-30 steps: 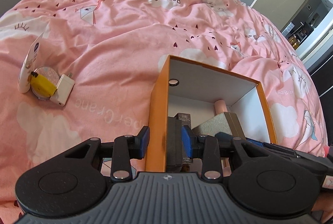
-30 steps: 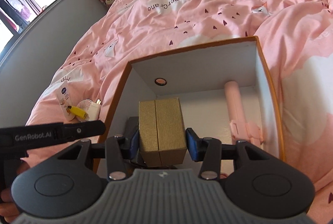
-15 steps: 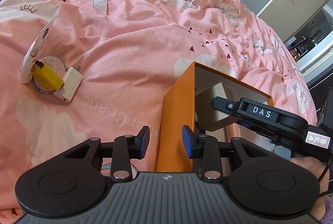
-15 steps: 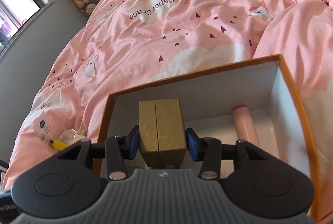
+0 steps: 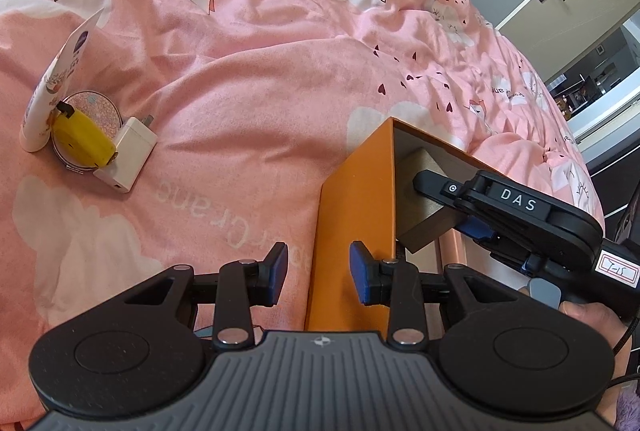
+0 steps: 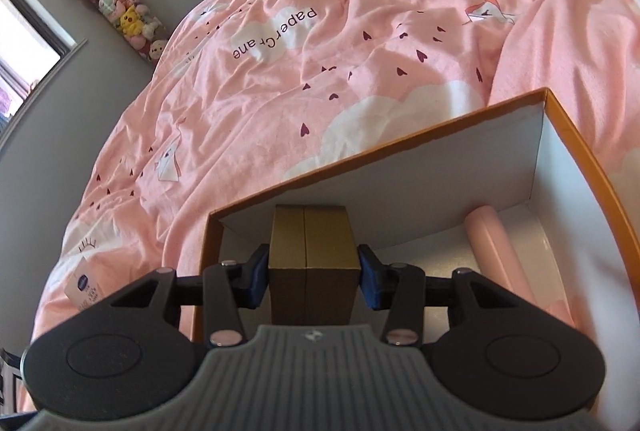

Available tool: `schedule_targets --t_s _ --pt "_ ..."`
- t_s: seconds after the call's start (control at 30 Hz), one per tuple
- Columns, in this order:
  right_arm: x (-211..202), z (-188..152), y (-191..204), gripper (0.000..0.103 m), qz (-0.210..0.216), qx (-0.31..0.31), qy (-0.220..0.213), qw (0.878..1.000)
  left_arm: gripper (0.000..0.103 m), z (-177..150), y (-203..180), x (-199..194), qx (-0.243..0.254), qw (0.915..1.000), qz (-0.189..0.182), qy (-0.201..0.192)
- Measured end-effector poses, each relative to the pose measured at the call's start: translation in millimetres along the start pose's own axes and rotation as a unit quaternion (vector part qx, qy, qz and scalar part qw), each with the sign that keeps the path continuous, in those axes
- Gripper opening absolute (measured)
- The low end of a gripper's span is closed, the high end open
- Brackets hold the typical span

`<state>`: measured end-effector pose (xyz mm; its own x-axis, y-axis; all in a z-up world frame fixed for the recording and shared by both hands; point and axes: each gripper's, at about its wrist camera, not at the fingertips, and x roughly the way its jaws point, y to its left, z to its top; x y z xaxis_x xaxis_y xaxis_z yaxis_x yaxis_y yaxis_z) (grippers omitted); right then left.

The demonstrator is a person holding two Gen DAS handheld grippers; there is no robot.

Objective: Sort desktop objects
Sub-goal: 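Lower the gold cube box into the cardboard box and open right gripper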

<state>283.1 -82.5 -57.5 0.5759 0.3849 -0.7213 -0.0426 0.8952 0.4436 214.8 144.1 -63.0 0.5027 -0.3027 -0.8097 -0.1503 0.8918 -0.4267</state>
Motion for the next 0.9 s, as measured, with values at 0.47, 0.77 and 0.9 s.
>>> schedule_targets --t_s 0.47,0.77,0.9 --pt "22.7 6.0 4.3 0.053 0.018 -0.01 0.079 0.997 0.038 -1.6 6.7 0.2 -0.011 0.9999 -0.002 0.003" --pt "19.1 5.1 -8.2 0.046 0.049 0.028 0.087 0.995 0.038 -2.6 6.5 2.3 -0.009 0.9999 -0.007 0.006" --pt "24.4 5.3 -16.8 0.043 0.057 0.05 0.099 0.992 0.038 -2.1 6.1 3.3 -0.011 0.9999 -0.008 0.006"
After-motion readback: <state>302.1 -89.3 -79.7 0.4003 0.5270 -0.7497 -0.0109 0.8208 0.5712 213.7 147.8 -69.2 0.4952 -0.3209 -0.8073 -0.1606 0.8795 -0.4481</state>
